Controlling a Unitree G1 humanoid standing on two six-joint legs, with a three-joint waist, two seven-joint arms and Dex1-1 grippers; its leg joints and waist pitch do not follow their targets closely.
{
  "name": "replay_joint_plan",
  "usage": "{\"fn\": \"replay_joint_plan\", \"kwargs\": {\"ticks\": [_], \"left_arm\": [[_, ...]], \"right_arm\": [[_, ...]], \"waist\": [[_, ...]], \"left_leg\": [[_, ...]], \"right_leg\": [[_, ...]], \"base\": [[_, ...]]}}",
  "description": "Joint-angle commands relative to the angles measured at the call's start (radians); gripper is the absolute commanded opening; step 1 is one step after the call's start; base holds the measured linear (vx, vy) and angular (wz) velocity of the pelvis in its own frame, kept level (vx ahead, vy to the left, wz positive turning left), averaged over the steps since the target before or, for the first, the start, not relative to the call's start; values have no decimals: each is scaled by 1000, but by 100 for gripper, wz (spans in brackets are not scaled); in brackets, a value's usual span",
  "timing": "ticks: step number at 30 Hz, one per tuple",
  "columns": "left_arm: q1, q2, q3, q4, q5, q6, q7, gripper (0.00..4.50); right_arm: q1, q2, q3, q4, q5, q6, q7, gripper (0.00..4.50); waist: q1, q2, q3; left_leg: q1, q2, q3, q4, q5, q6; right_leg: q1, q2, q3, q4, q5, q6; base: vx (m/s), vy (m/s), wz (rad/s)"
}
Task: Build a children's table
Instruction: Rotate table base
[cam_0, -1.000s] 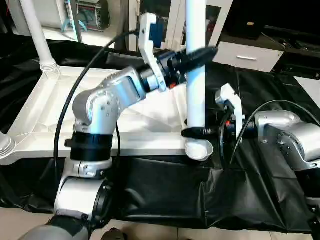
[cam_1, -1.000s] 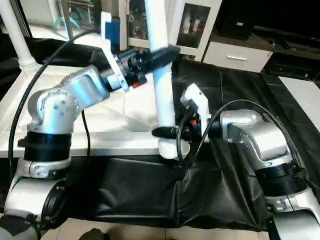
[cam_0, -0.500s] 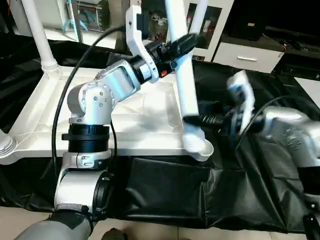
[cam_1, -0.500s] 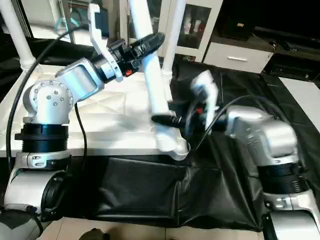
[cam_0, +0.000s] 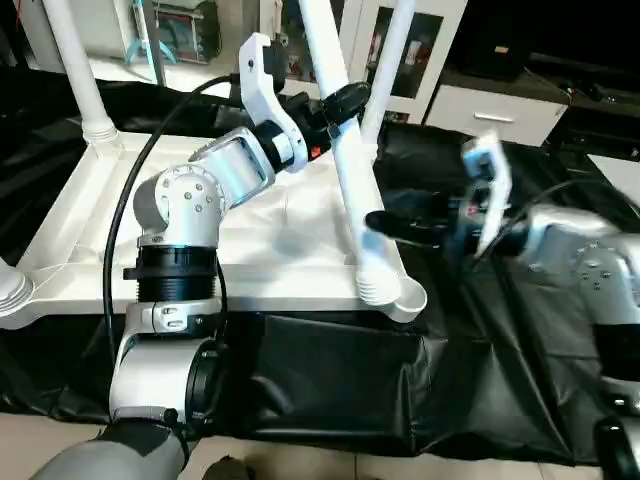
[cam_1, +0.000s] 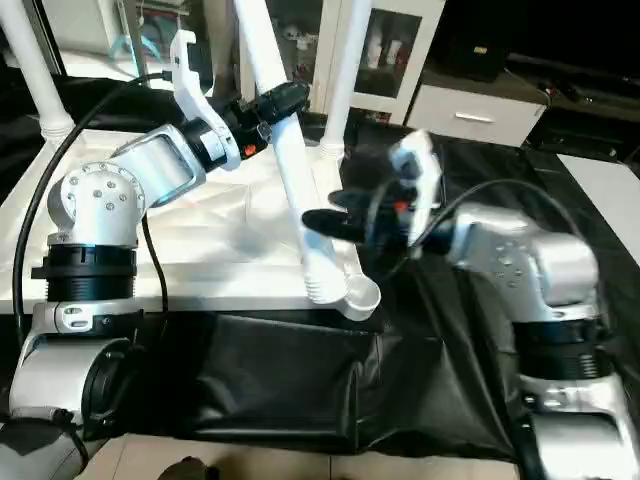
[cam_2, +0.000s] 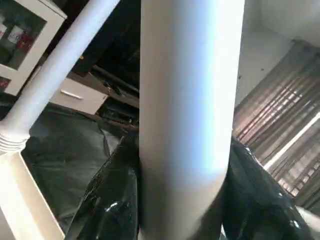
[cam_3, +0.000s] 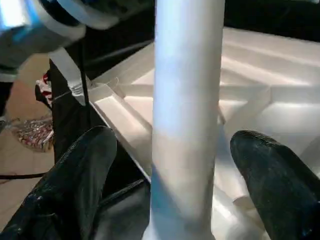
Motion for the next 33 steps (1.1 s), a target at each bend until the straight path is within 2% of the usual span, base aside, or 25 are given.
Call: {"fn": "replay_joint_plan", "kwargs": {"ticks": [1,3,6,9,10,11,19,20,23,24,26,27,33], "left_arm": [[-24,-7,-23,-13,-6,10,3,171],[-23,-6,-33,-21,1,9,2,171],[-20,-4,-47,-29,18,0,7,171],[-16,0,-69,-40,59,-32,26,171],[-16,1,-70,-41,60,-33,27,171],[-16,4,-84,-42,80,-49,29,171],[-22,11,-114,-37,112,-83,23,171],[-21,10,-118,-40,115,-86,20,171],[-20,9,-123,-45,117,-88,16,171],[-20,8,-123,-46,117,-88,16,171],[-19,9,-133,-51,120,-91,7,171],[-19,9,-133,-51,120,-91,7,171],[-18,11,-147,-58,128,-97,-3,171]], "right_arm": [[-19,-6,6,14,-7,21,-17,405],[-23,-4,11,16,-10,35,-22,405],[-25,1,18,11,-22,46,-39,405],[0,15,66,-26,-74,4,-76,405],[0,15,67,-27,-74,4,-76,405],[14,23,95,-37,-106,-34,-95,405],[38,50,111,-61,-122,-58,-113,405],[37,59,110,-55,-130,-70,-122,387],[36,69,109,-48,-133,-81,-130,375],[36,72,109,-45,-135,-84,-133,356],[33,86,112,-31,-143,-98,-145,356],[33,86,112,-31,-143,-98,-145,335],[24,104,127,-5,-162,-115,-148,284]], "waist": [[3,4,-89],[2,-2,-89],[2,-2,-89],[2,0,-89],[1,1,-89],[1,0,-88],[-1,3,-88],[-2,2,-88],[-2,3,-88],[-2,3,-87],[-3,3,-88],[-3,3,-88],[-4,4,-87]], "left_leg": [[28,39,-22,-71,-135,-48],[27,39,-22,-71,-132,-49],[25,39,-22,-71,-116,-49],[26,40,-23,-72,-121,-55],[25,40,-24,-73,-126,-59],[26,40,-24,-74,-133,-61],[27,40,-24,-76,-145,-68],[27,40,-24,-75,-146,-69],[27,40,-24,-75,-154,-70],[27,40,-24,-76,-155,-71],[26,40,-25,-76,-157,-72],[25,40,-25,-76,-157,-73],[27,40,-24,-77,-158,-74]], "right_leg": [[50,-58,38,-64,-181,-184],[51,-58,38,-63,-179,-177],[51,-59,39,-62,-169,-171],[50,-60,39,-63,-182,-161],[50,-60,39,-64,-189,-154],[49,-61,39,-66,-201,-148],[46,-59,39,-66,-196,-141],[46,-59,39,-65,-198,-144],[46,-59,39,-66,-205,-145],[45,-59,40,-66,-207,-144],[46,-59,39,-66,-205,-144],[46,-60,39,-66,-206,-144],[45,-58,40,-66,-200,-144]], "base": [[0,0,0],[0,0,0],[0,0,0],[0,0,0],[0,0,0],[0,0,0],[0,0,0],[0,0,0],[0,0,0],[0,0,0],[0,0,0],[0,0,0],[0,0,0]]}}
